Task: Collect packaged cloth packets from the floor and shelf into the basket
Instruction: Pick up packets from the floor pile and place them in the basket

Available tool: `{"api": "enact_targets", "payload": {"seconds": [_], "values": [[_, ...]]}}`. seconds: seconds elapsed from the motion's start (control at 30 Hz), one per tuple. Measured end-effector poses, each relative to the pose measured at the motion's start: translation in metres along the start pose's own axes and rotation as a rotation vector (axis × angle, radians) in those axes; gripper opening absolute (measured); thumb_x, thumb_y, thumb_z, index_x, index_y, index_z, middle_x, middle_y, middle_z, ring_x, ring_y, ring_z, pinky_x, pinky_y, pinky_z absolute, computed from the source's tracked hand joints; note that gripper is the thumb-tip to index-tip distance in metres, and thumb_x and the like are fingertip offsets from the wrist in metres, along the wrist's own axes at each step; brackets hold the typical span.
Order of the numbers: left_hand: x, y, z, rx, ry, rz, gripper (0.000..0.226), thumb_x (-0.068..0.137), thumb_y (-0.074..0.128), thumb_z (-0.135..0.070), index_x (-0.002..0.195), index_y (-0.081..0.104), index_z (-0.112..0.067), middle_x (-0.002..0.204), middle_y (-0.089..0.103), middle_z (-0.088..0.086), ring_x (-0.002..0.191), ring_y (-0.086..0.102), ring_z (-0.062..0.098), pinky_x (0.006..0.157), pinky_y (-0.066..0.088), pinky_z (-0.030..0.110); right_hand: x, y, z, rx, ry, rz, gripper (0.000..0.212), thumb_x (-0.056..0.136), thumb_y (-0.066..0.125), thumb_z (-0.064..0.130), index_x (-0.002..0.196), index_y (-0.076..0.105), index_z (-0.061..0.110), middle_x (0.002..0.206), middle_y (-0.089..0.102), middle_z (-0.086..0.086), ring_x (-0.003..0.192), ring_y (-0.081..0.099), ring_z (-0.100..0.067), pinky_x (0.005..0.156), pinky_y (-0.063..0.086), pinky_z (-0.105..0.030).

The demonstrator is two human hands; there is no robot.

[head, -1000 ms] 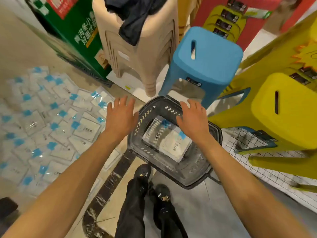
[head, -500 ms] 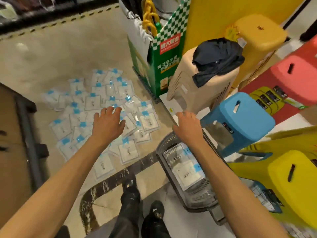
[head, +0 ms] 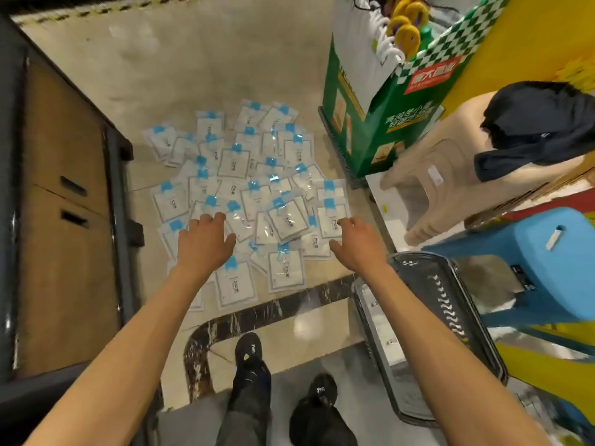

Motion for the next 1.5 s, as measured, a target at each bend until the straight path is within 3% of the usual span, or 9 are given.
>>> {"api": "enact_targets", "payload": {"seconds": [0.2,0.43,0.6,0.9,1.1,1.23,1.5], "values": [[0.060,0.088,0.071,-0.102,-0.031,0.085,0.056,0.102,0.046,-0.048,0.146,0.042,-0.014,0.139,0.052,0.017,0.124,0.050,0.038,0.097,0.045,0.050,0.067,0.103,0.021,0.074,0.107,0.088,0.054,0.098,0.054,0.040,0.141,0.043,0.008,0.139,0.045,-0.019,0.126,0.044,-0.039,0.100,0.042,-0.047],[0.123,0.239,0.153,-0.106,-0.114,0.146,0.057,0.102,0.044,-0.049,0.146,0.042,-0.013,0.137,0.052,0.018,0.124,0.049,0.039,0.098,0.044,0.049,0.157,0.252,0.019,0.086,0.168,0.190,0.058,0.096,0.056,0.039,0.144,0.041,0.010,0.143,0.042,-0.018,0.130,0.040,-0.039,0.103,0.040,-0.049],[0.172,0.358,0.176,-0.122,-0.148,0.161,0.054,0.103,0.043,-0.047,0.143,0.043,-0.012,0.135,0.052,0.018,0.124,0.047,0.039,0.093,0.041,0.047,0.219,0.369,-0.005,0.077,0.171,0.196,0.059,0.098,0.056,0.036,0.145,0.038,0.005,0.145,0.040,-0.022,0.132,0.037,-0.041,0.103,0.039,-0.048],[0.210,0.554,0.220,-0.163,-0.254,0.201,0.064,0.101,0.046,-0.053,0.147,0.038,-0.009,0.142,0.048,0.018,0.128,0.045,0.038,0.097,0.042,0.048,0.287,0.548,-0.057,0.177,0.288,0.234,0.072,0.095,0.062,0.039,0.149,0.032,0.002,0.148,0.035,-0.023,0.135,0.036,-0.043,0.105,0.038,-0.048],[0.220,0.631,0.246,-0.276,-0.420,0.161,0.071,0.095,0.055,-0.058,0.138,0.040,-0.003,0.137,0.048,0.020,0.124,0.049,0.040,0.093,0.046,0.052,0.311,0.608,-0.082,0.253,0.342,0.191,0.076,0.090,0.066,0.045,0.143,0.033,0.000,0.142,0.038,-0.023,0.129,0.042,-0.043,0.100,0.040,-0.046],[0.220,0.658,0.251,-0.315,-0.474,0.142,0.085,0.092,0.058,-0.061,0.148,0.032,-0.003,0.148,0.041,0.020,0.130,0.047,0.041,0.096,0.046,0.054,0.318,0.625,-0.089,0.297,0.394,0.126,0.091,0.086,0.069,0.054,0.144,0.029,-0.003,0.144,0.036,-0.023,0.129,0.041,-0.043,0.100,0.041,-0.047],[0.228,0.682,0.264,-0.703,-0.668,0.060,0.104,0.083,0.073,-0.058,0.153,0.023,0.001,0.154,0.038,0.020,0.139,0.042,0.039,0.108,0.043,0.052,0.325,0.639,-0.090,0.433,0.544,0.017,0.102,0.074,0.081,0.054,0.141,0.030,-0.004,0.144,0.038,-0.022,0.132,0.041,-0.040,0.104,0.040,-0.050]]}}
Point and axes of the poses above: each hand's wrist, its own x-axis towards the middle knuckle, its own y-axis out of the palm, z = x × y, the point moved 7 cm from there along x, towards the middle knuckle
